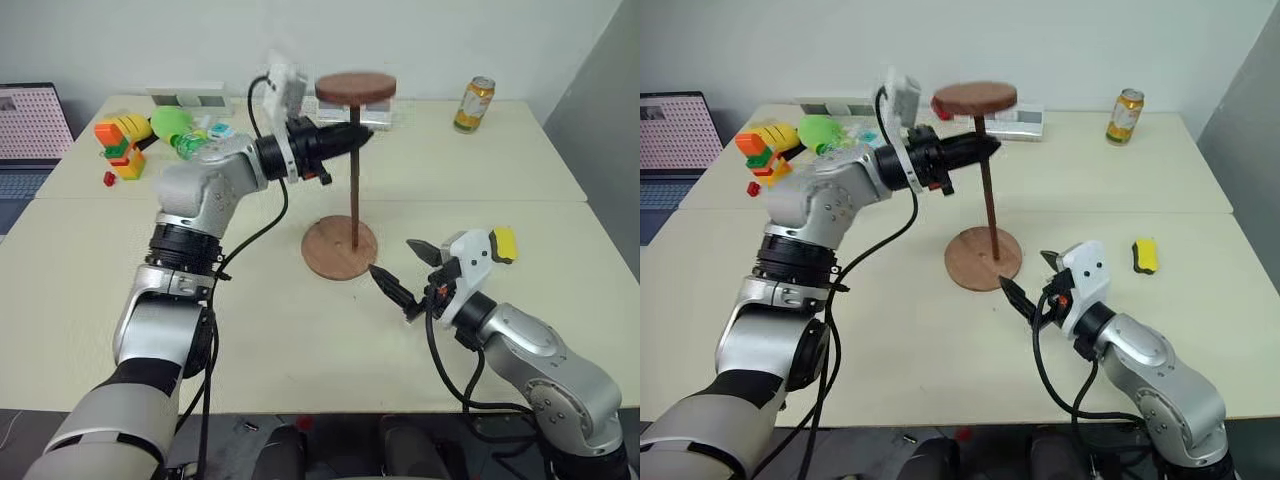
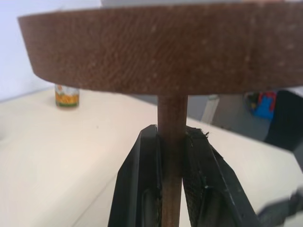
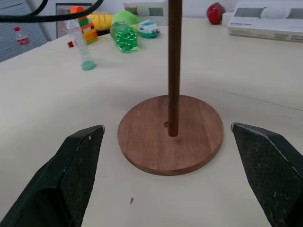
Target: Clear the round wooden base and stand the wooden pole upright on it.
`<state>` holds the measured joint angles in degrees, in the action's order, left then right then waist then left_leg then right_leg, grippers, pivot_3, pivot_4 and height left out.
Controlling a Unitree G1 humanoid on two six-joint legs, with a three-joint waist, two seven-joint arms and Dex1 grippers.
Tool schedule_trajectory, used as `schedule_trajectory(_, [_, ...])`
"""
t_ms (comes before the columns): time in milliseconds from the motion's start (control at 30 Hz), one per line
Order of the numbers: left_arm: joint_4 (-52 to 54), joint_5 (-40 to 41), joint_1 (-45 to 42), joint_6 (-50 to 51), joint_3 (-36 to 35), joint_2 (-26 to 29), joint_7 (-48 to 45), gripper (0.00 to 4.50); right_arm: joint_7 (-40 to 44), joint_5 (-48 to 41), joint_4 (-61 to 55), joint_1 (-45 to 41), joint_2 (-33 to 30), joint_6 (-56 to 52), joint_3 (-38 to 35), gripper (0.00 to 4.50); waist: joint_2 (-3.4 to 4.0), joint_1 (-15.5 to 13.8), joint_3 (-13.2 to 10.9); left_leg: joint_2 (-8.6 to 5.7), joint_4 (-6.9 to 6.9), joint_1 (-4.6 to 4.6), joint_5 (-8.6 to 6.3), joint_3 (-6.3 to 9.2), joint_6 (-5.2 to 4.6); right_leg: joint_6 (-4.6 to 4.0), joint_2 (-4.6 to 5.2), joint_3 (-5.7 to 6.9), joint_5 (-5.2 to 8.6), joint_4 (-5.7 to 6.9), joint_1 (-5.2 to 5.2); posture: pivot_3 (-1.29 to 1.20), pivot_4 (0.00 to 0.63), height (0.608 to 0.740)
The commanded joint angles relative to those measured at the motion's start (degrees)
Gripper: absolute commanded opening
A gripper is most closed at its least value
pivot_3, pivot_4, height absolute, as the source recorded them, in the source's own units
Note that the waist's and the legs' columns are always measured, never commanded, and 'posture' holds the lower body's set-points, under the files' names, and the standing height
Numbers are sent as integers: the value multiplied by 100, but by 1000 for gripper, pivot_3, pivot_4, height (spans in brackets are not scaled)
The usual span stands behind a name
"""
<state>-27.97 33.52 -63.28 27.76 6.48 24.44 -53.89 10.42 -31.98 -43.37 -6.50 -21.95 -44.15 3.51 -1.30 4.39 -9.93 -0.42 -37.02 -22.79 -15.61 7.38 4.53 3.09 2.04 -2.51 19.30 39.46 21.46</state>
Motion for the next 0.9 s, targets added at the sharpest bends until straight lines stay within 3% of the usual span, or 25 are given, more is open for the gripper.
schedule_trajectory(33, [-240,-378,-387,-503,-177,-37,-253,297,-147,89,-410,103,76,69,-52,4500,0,-6,0,-1,-2,-2,0,3,0,0,0,2,0,-1,0,0,150,740])
schedule_trajectory(467, [-533,-899,-150,-892,-376,-362,-303,297,-34,338,-214,159,193,196,36,4500,-1,-27,0,-3,-8,-2,0,6,-1,0,3,6,0,9,-2,0,150,740])
schedule_trajectory(900, [-163,-1018,27,-599,-487,-164,-434,297,96,387,-191,226,223,215,-47,4500,-1,-13,0,-3,-24,2,1,8,-2,0,2,5,0,37,-1,0,150,740])
